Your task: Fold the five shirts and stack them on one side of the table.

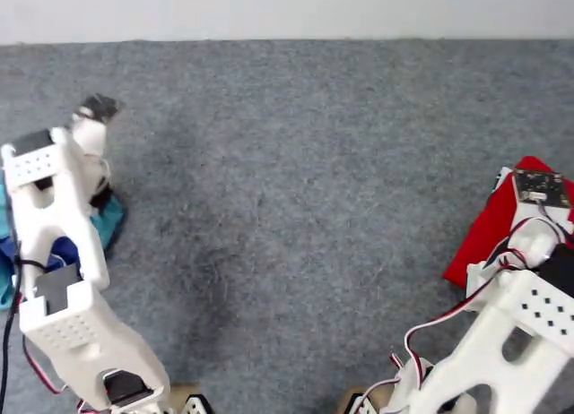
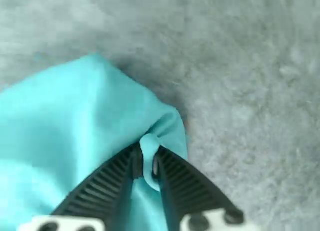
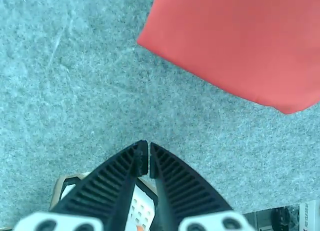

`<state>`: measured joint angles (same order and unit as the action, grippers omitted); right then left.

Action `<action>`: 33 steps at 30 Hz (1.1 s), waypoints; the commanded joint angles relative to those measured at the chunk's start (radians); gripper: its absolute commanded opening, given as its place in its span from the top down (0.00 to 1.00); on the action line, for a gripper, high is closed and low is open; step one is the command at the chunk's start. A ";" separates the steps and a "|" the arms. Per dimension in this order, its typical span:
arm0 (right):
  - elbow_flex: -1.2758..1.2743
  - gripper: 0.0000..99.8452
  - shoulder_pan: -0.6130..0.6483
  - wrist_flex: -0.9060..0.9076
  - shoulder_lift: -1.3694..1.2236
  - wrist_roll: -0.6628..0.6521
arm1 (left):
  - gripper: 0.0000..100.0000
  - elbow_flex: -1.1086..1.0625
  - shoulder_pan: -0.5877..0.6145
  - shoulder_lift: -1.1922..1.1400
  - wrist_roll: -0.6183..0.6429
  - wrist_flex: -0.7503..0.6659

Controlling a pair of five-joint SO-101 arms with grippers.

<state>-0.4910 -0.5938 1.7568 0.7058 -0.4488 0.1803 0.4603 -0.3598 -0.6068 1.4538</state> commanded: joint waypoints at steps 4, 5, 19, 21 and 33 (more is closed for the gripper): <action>0.012 0.99 0.010 0.036 0.022 -0.006 | 0.99 0.317 -0.005 0.109 0.123 0.089; 0.017 0.99 0.010 0.036 0.022 -0.006 | 0.99 0.358 -0.011 0.130 0.138 0.095; 0.092 0.99 0.012 0.036 0.016 -0.006 | 0.99 0.885 -0.344 0.336 0.269 0.101; 0.092 0.99 0.012 0.036 0.018 -0.006 | 0.99 0.943 -0.422 0.338 0.273 0.100; 0.091 0.99 0.007 0.038 0.021 -0.031 | 0.99 1.059 -0.950 0.338 0.239 -0.044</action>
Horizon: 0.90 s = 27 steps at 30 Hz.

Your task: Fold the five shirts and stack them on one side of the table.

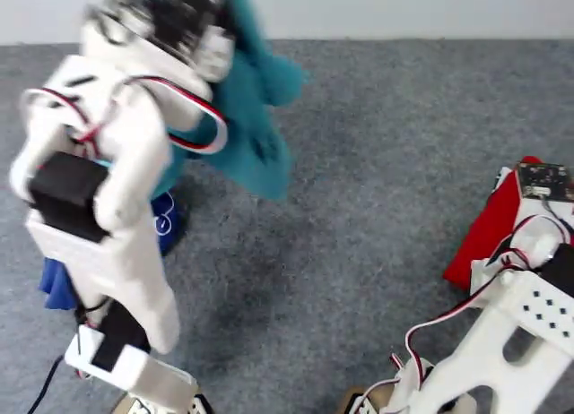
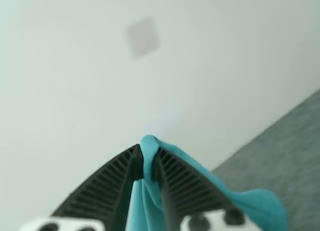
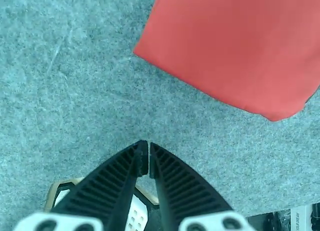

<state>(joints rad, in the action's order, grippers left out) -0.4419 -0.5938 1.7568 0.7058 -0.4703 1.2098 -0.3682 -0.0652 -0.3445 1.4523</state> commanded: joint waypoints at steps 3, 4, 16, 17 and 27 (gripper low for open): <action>0.040 0.99 0.005 0.038 0.021 -0.011 | 0.99 0.025 -0.216 0.035 -0.078 -0.011; 0.040 0.99 0.005 0.038 0.021 -0.011 | 0.99 0.015 -0.236 0.035 -0.086 0.005; 0.038 0.99 0.008 0.038 0.015 -0.009 | 0.99 -0.487 -0.106 0.038 -0.031 0.235; 0.038 0.99 0.008 0.038 0.015 -0.009 | 0.99 -0.541 -0.084 0.038 -0.031 0.252; 0.037 0.99 0.073 0.041 0.012 -0.012 | 0.99 -0.941 0.216 0.048 -0.040 0.264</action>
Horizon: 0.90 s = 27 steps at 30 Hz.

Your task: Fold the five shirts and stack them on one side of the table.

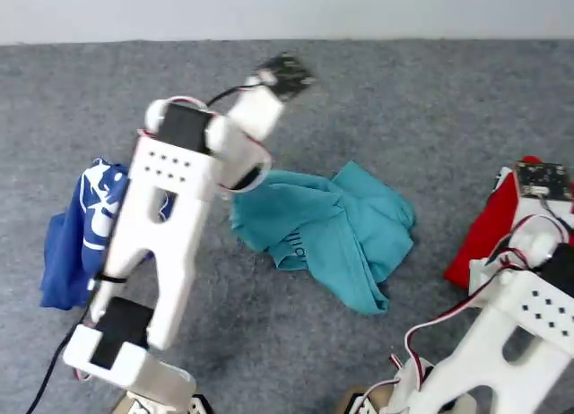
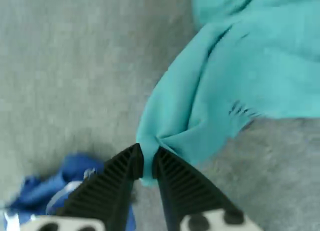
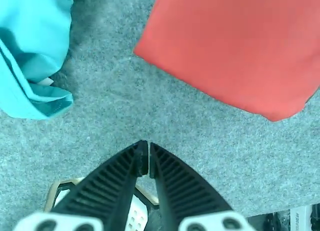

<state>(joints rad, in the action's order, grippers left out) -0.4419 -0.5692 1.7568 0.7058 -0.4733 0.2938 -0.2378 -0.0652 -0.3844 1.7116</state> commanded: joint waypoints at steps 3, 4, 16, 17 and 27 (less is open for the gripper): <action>0.037 0.99 0.159 0.041 0.012 -0.009 | 0.98 -0.025 0.149 0.057 0.000 0.015; 0.037 0.99 0.200 0.041 0.012 -0.009 | 0.98 -0.028 0.160 0.072 0.000 0.023; 0.037 0.99 0.473 0.041 0.010 -0.003 | 0.89 -0.246 0.157 0.381 0.002 0.040; 0.037 0.99 0.472 0.041 0.010 -0.003 | 0.89 -0.268 0.153 0.407 0.002 0.040; 0.037 0.99 0.153 0.041 0.015 -0.052 | 0.82 -0.375 -0.170 0.437 0.025 -0.002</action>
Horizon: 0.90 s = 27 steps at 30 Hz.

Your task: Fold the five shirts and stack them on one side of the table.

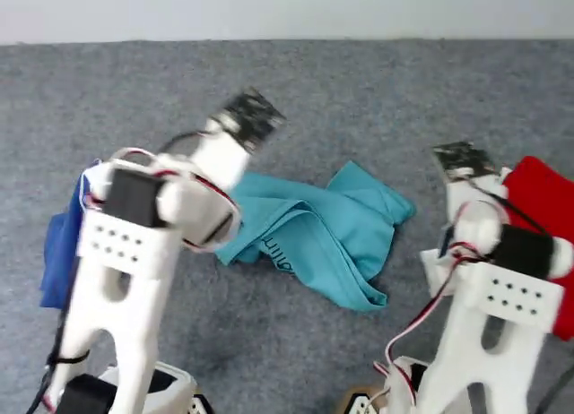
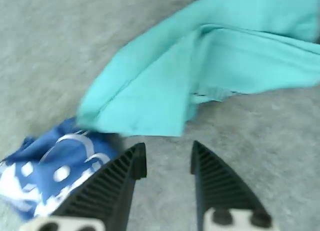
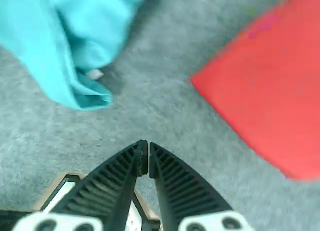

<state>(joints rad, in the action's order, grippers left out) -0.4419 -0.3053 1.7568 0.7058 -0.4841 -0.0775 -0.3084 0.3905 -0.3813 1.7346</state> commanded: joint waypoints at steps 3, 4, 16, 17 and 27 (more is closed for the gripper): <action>0.037 0.99 -0.234 0.041 0.021 -0.091 | 0.79 -0.002 -0.198 -0.110 0.032 -0.058; 0.037 0.99 -0.274 0.041 0.021 -0.100 | 0.79 -0.002 -0.232 -0.146 0.032 -0.071; 0.037 0.99 -0.529 0.041 0.021 -0.124 | 0.78 0.162 -0.497 -0.473 -0.110 -0.133; 0.037 0.99 -0.535 0.041 0.021 -0.124 | 0.78 0.188 -0.506 -0.503 -0.124 -0.126; 0.037 0.99 -0.558 0.041 0.021 -0.120 | 0.78 0.486 -0.624 -0.804 -0.150 -0.115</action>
<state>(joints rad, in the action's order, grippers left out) -0.4419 -0.8516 1.7568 0.7058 -0.6007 0.3184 -0.8899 -0.3721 -0.5163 1.6088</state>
